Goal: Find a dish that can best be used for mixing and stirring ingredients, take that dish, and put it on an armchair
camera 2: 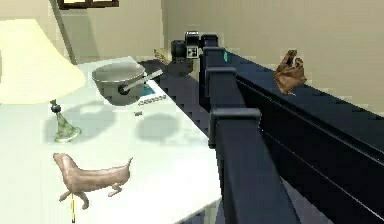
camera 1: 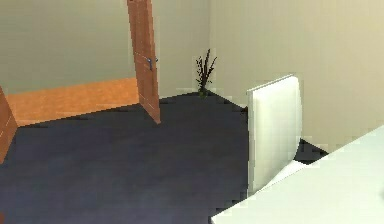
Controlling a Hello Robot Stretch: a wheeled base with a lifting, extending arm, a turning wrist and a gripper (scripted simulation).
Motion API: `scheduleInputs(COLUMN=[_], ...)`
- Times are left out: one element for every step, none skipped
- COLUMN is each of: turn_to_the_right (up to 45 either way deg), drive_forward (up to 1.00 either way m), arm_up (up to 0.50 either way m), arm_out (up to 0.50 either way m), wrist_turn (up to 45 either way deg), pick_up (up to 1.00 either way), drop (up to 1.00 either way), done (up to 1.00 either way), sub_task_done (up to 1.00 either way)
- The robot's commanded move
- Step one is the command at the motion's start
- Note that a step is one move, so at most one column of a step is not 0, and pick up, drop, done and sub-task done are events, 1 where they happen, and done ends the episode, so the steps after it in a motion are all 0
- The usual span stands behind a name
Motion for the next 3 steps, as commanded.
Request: scheduleInputs(turn_to_the_right=[0.0,0.0,0.0], drive_forward=[0.00,0.00,0.00], arm_up=[0.00,0.00,0.00], arm_out=[0.00,0.00,-0.44], wrist_turn=[-45.0,-24.0,0.0], pick_up=[0.00,0.00,0.00], drop=[0.00,0.00,0.00], done=[0.00,0.00,0.00], sub_task_done=[0.00,0.00,0.00])
